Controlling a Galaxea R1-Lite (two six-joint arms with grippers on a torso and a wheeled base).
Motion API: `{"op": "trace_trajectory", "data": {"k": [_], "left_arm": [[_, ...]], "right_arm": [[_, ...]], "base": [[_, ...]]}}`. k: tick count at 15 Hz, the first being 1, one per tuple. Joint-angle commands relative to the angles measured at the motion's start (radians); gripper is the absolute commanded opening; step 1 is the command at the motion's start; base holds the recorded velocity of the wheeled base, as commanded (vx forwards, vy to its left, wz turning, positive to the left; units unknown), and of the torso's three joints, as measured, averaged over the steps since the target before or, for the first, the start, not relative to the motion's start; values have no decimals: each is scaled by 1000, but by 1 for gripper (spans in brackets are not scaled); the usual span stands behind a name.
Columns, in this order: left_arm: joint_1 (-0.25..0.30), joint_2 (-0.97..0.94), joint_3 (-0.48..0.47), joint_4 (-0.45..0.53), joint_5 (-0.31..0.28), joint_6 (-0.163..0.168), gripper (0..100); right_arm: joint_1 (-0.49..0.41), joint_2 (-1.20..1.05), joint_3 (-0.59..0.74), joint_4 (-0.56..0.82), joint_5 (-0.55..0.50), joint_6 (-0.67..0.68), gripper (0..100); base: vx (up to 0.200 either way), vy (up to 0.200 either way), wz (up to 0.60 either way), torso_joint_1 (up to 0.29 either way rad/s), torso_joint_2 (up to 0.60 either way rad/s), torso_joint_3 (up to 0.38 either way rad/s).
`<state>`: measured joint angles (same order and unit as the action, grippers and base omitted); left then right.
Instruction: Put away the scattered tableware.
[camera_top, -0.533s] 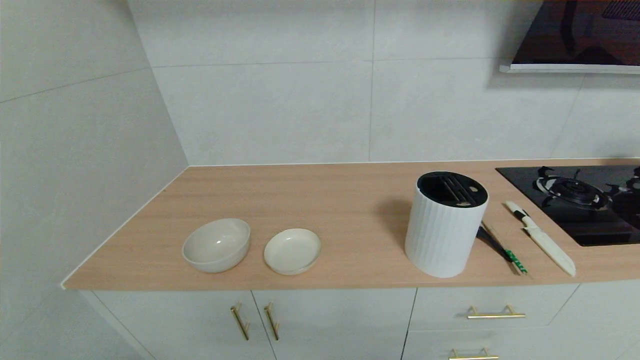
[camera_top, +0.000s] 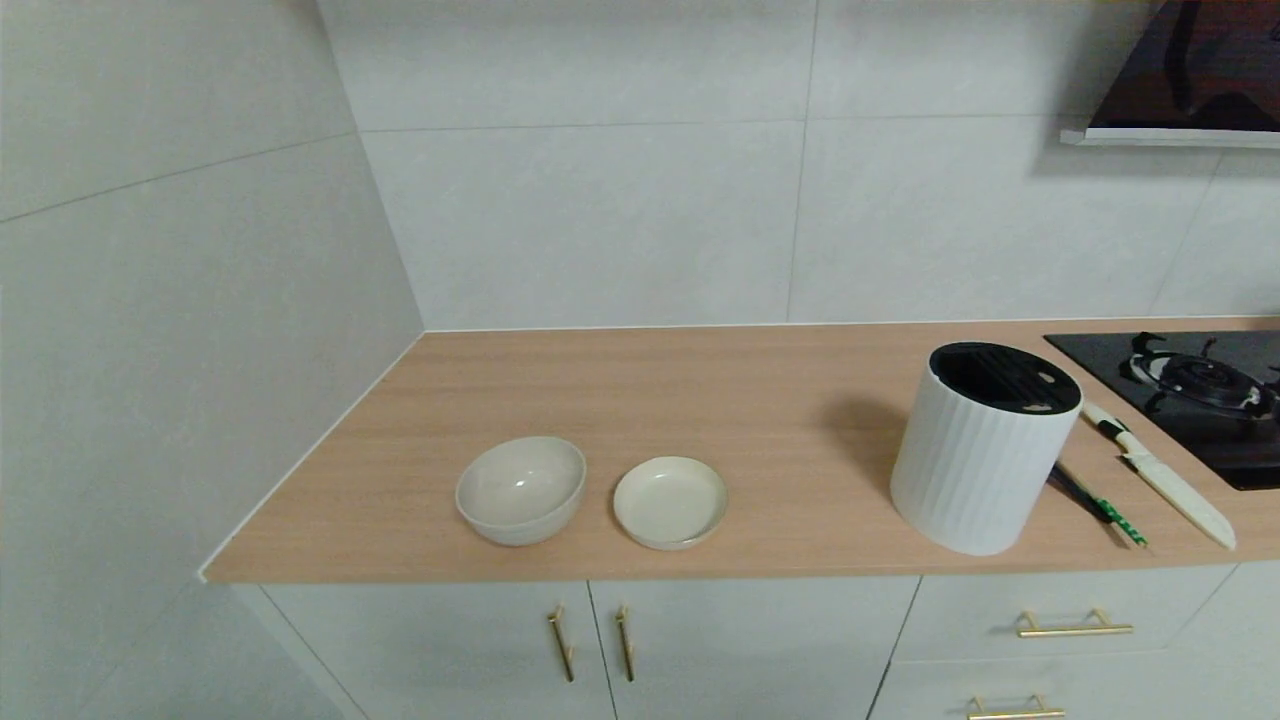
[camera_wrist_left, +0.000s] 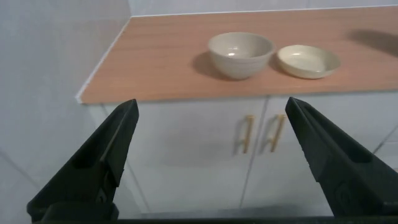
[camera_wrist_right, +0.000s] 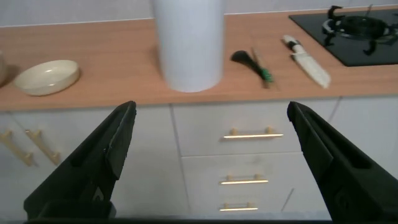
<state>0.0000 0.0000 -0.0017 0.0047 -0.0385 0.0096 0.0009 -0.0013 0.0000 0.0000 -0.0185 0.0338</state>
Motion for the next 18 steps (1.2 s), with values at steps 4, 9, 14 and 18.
{"op": "trace_trajectory", "data": {"k": [4, 9, 14, 18], "left_arm": [[0, 0, 0, 0, 0, 0, 100], [0, 0, 0, 0, 0, 1, 100], [0, 0, 0, 0, 0, 1, 100], [0, 0, 0, 0, 0, 1, 100]], "right_arm": [[1, 1, 0, 0, 0, 0, 100], [1, 1, 0, 0, 0, 0, 100], [1, 1, 0, -2, 0, 0, 100], [1, 1, 0, -2, 0, 0, 100]], "base": [[0, 200, 0, 1, 1, 5], [0, 160, 0, 2, 1, 2], [0, 0, 0, 0, 0, 0], [0, 0, 0, 0, 0, 0]]}}
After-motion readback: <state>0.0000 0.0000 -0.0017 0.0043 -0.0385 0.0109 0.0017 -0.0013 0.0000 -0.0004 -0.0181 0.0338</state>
